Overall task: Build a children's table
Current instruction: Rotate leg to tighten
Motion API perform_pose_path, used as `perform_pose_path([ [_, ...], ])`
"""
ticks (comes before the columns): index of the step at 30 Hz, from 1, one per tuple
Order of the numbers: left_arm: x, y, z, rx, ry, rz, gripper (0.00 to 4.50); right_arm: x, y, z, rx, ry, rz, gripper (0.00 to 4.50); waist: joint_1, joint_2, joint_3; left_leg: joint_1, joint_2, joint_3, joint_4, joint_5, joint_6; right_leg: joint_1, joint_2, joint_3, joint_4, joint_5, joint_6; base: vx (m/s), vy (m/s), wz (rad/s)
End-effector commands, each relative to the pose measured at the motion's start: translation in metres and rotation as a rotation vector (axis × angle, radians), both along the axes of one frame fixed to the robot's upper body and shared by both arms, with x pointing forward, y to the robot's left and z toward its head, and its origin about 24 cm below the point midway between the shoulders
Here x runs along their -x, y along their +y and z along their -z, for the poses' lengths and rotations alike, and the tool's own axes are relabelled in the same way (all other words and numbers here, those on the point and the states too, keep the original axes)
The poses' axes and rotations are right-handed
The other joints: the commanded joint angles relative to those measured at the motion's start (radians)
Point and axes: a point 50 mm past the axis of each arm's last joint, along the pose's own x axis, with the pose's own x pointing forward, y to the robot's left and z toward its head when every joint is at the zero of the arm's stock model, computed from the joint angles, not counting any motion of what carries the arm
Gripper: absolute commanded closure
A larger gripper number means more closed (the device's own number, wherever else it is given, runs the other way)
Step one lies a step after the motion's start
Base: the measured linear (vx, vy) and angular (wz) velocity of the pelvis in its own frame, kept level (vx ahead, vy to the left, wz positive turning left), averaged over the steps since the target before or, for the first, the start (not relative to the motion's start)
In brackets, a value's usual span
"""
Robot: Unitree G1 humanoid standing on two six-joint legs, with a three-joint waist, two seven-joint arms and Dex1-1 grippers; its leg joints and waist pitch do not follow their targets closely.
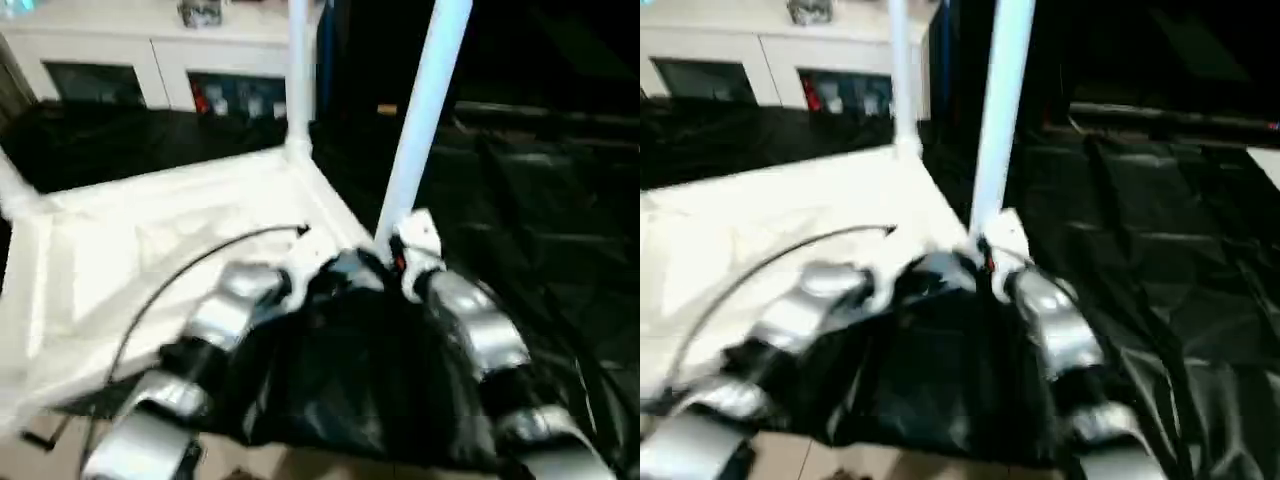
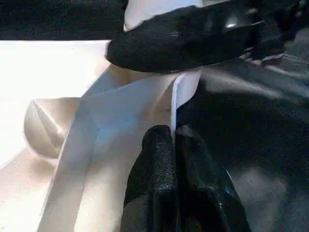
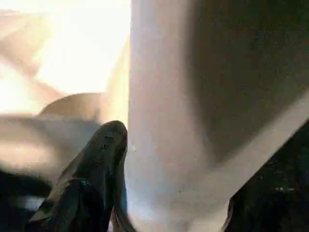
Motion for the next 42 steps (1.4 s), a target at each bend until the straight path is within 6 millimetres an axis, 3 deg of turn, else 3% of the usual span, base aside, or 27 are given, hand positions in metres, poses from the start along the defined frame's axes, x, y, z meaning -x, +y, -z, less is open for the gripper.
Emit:
perform_pose_path([
  [1, -0.010, -0.019, -0.023, 0.091, -0.099, -0.037, 4.50, 0.009, 0.031, 0.015, -0.054, 0.077, -0.085, 1.84, 0.002, -0.006, -0.068, 0.015, 0.027, -0.008, -0.070, -0.262, 0.009, 0.042, -0.051, 0.040, -0.087, -0.281, -0.188, 0.000, 0.000, 0.00],
  [2, -0.010, -0.020, -0.023, 0.093, -0.106, -0.024, 4.50, 0.009, 0.032, 0.013, -0.071, 0.072, -0.097, 1.84, 0.003, -0.006, -0.069, 0.015, 0.027, -0.006, -0.069, -0.255, 0.016, 0.043, -0.052, 0.041, -0.087, -0.264, -0.192, 0.000, 0.000, 0.00],
  [3, -0.009, -0.020, -0.024, 0.095, -0.108, -0.005, 4.50, 0.009, 0.033, 0.012, -0.097, 0.075, -0.120, 1.29, 0.007, -0.003, -0.070, 0.013, 0.028, -0.007, -0.068, -0.238, 0.027, 0.046, -0.053, 0.041, -0.084, -0.238, -0.198, 0.000, 0.000, 0.00],
  [5, -0.006, -0.019, -0.024, 0.098, -0.116, 0.030, 4.50, 0.011, 0.032, 0.010, -0.112, 0.071, -0.154, 1.15, 0.009, -0.004, -0.072, 0.011, 0.029, -0.006, -0.066, -0.210, 0.044, 0.050, -0.051, 0.040, -0.078, -0.181, -0.212, 0.000, 0.000, 0.00],
  [7, -0.004, -0.017, -0.024, 0.097, -0.122, 0.068, 4.50, 0.013, 0.031, 0.009, -0.088, 0.051, -0.196, 0.80, 0.012, -0.003, -0.070, 0.013, 0.030, -0.005, -0.067, -0.217, 0.052, 0.050, -0.052, 0.039, -0.078, -0.185, -0.220, 0.000, 0.000, 0.00],
  [10, -0.002, -0.015, -0.024, 0.096, -0.125, 0.100, 4.50, 0.016, 0.029, 0.008, -0.061, 0.034, -0.256, 0.68, 0.012, -0.004, -0.068, 0.013, 0.031, -0.005, -0.069, -0.245, 0.045, 0.050, -0.053, 0.039, -0.082, -0.229, -0.213, 0.000, 0.000, 0.00],
  [16, 0.006, -0.005, -0.023, 0.099, -0.120, 0.194, 4.50, 0.028, 0.018, 0.002, -0.042, 0.006, -0.442, 0.68, 0.013, -0.001, -0.063, 0.016, 0.033, -0.009, -0.075, -0.301, 0.033, 0.046, -0.055, 0.039, -0.093, -0.332, -0.185, 0.000, 0.000, 0.00],
  [21, 0.014, 0.006, -0.023, 0.099, -0.113, 0.292, 4.50, 0.039, 0.005, -0.005, -0.027, -0.005, -0.607, 0.68, 0.015, -0.003, -0.060, 0.013, 0.035, -0.009, -0.075, -0.308, 0.042, 0.046, -0.055, 0.040, -0.095, -0.352, -0.179, 0.000, 0.000, 0.00],
  [27, 0.026, 0.020, -0.023, 0.089, -0.088, 0.415, 4.50, 0.052, -0.004, -0.006, 0.033, 0.004, -0.765, 0.68, 0.019, 0.000, -0.062, 0.017, 0.040, -0.009, -0.076, -0.302, 0.041, 0.041, -0.055, 0.041, -0.088, -0.315, -0.205, 0.000, 0.000, 0.00],
  [29, 0.029, 0.024, -0.024, 0.088, -0.074, 0.449, 4.50, 0.056, -0.005, -0.006, 0.043, 0.013, -0.802, 1.00, 0.019, 0.000, -0.061, 0.015, 0.040, -0.008, -0.077, -0.306, 0.042, 0.041, -0.055, 0.041, -0.087, -0.319, -0.205, 0.000, 0.000, 0.00],
  [34, 0.037, 0.035, -0.025, 0.077, -0.039, 0.509, 4.50, 0.061, -0.004, -0.007, 0.044, 0.021, -0.857, 1.19, 0.017, 0.001, -0.058, 0.016, 0.040, -0.010, -0.080, -0.325, 0.034, 0.039, -0.056, 0.042, -0.090, -0.358, -0.193, 0.000, 0.000, 0.00],
  [35, 0.037, 0.035, -0.025, 0.076, -0.037, 0.512, 4.50, 0.061, -0.004, -0.007, 0.046, 0.023, -0.863, 1.42, 0.017, -0.001, -0.059, 0.016, 0.040, -0.010, -0.080, -0.325, 0.032, 0.039, -0.055, 0.043, -0.089, -0.356, -0.192, 0.000, 0.000, 0.00],
  [42, 0.038, 0.043, -0.023, 0.056, -0.030, 0.502, 4.50, 0.065, -0.005, -0.006, 0.066, 0.029, -0.901, 1.80, 0.016, -0.001, -0.061, 0.014, 0.039, -0.009, -0.078, -0.294, 0.036, 0.042, -0.055, 0.043, -0.084, -0.315, -0.201, 0.000, 0.000, 0.00],
])
